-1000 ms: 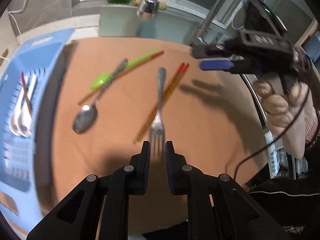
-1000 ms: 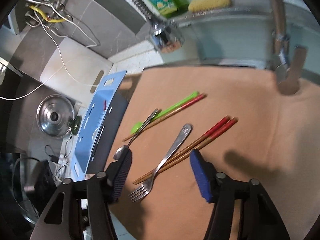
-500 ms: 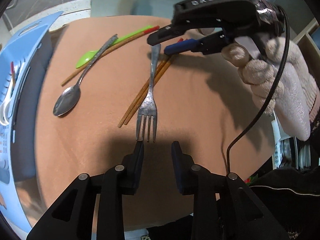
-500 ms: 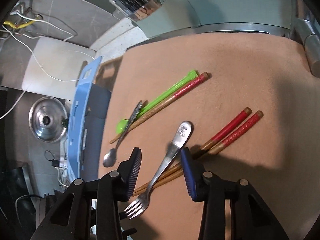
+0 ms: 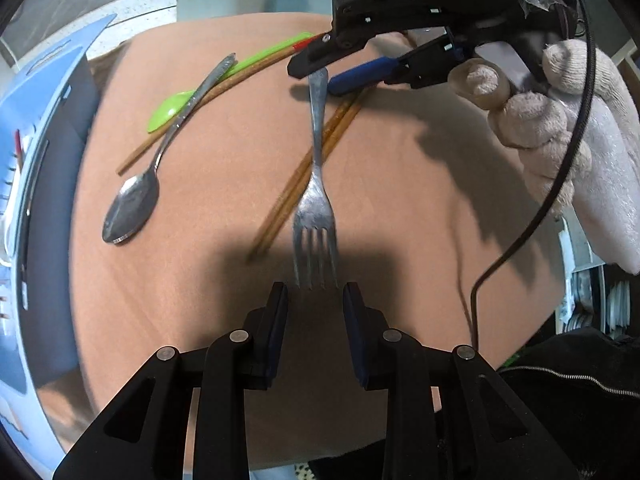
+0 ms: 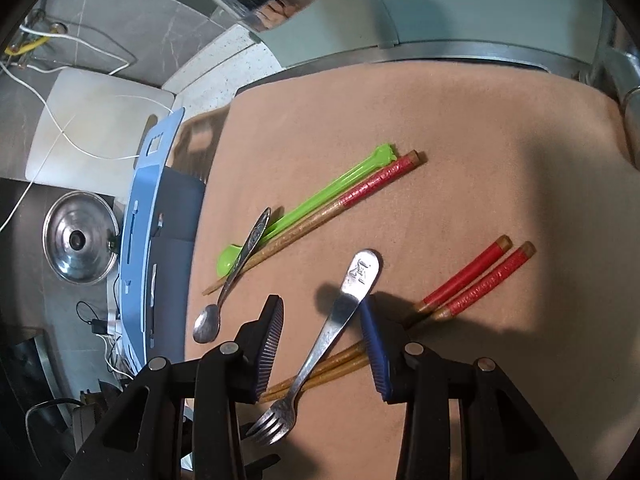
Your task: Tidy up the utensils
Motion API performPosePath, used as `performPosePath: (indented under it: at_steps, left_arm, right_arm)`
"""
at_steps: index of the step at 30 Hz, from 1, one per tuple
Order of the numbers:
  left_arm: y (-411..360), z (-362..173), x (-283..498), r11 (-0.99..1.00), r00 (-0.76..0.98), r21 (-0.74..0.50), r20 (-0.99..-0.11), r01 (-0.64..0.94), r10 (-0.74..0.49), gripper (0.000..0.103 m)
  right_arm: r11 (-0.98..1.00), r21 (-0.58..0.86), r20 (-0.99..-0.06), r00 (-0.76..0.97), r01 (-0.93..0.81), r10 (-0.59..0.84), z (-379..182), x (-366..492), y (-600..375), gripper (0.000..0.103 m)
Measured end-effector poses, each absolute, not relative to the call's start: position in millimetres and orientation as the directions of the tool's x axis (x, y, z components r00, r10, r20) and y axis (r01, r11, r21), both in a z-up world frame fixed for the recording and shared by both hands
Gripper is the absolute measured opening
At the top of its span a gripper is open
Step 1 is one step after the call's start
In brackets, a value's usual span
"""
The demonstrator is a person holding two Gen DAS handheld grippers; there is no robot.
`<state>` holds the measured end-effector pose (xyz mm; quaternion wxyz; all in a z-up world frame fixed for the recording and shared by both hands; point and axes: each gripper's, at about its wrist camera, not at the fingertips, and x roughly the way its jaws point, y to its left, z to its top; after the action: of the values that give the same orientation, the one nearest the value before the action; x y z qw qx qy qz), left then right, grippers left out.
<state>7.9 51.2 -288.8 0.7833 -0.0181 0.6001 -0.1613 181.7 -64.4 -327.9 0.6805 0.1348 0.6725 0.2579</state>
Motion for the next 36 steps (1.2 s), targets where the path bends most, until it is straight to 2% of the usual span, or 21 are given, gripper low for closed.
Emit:
performPosePath:
  at_steps: [6, 10, 19, 24, 27, 31, 36]
  left_arm:
    - [39, -288, 19, 0.946, 0.218, -0.195, -0.942, 0.257, -0.254, 0.027]
    - [30, -289, 21, 0.946, 0.216, -0.175, -0.947, 0.275, -0.238, 0.027]
    - [19, -289, 30, 0.937, 0.214, -0.124, -0.956, 0.327, -0.201, 0.025]
    - [13, -286, 30, 0.927, 0.215, -0.110, -0.957, 0.359, -0.196, 0.025]
    - [-2, -282, 36, 0.925, 0.218, -0.109, -0.956, 0.365, -0.198, 0.024]
    - [2, -277, 31, 0.924, 0.228, -0.123, -0.949, 0.362, -0.216, 0.022]
    - [6, -278, 30, 0.923, 0.223, -0.169, -0.941, 0.345, -0.256, 0.022]
  right_arm:
    - [0.835, 0.524, -0.850, -0.040, -0.169, 0.526, -329, 187, -61, 0.035]
    - [0.852, 0.492, -0.868, -0.032, -0.177, 0.495, -330, 188, -60, 0.024]
    - [0.861, 0.476, -0.878, -0.047, -0.178, 0.476, -329, 191, -57, 0.024]
    - [0.879, 0.417, -0.907, -0.042, -0.232, 0.419, -326, 190, -45, 0.024]
    - [0.892, 0.371, -0.925, -0.026, -0.259, 0.378, -326, 189, -41, 0.014]
    - [0.880, 0.432, -0.900, -0.033, -0.198, 0.434, -329, 191, -52, 0.009]
    - [0.841, 0.531, -0.848, -0.055, -0.108, 0.528, -337, 191, -66, 0.010]
